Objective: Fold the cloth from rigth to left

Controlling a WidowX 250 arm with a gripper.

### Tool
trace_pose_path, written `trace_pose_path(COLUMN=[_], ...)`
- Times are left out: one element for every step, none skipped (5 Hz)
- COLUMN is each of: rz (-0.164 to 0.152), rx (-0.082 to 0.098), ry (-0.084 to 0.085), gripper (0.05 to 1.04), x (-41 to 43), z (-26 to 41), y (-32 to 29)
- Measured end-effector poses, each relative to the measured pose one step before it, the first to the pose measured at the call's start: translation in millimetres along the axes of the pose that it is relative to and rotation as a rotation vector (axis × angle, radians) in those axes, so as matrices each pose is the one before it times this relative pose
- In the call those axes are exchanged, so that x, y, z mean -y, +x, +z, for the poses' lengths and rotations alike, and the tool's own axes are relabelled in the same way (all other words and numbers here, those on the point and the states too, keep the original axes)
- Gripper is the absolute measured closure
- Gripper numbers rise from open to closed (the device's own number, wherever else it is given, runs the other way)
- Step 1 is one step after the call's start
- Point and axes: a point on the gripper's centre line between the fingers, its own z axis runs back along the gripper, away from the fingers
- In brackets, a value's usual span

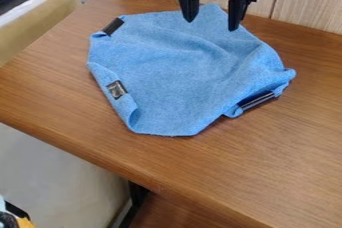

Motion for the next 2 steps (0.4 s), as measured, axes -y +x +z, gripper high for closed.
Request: trace_pose_path(rz=[0.0013, -0.0672], rx=[-0.0397, -0.0188], ry=[0.0030, 0.0003], gripper=[0.084, 0.084], x=[-0.73, 20.74], z=[-13.06, -2.18], y=[-3.84, -5.52])
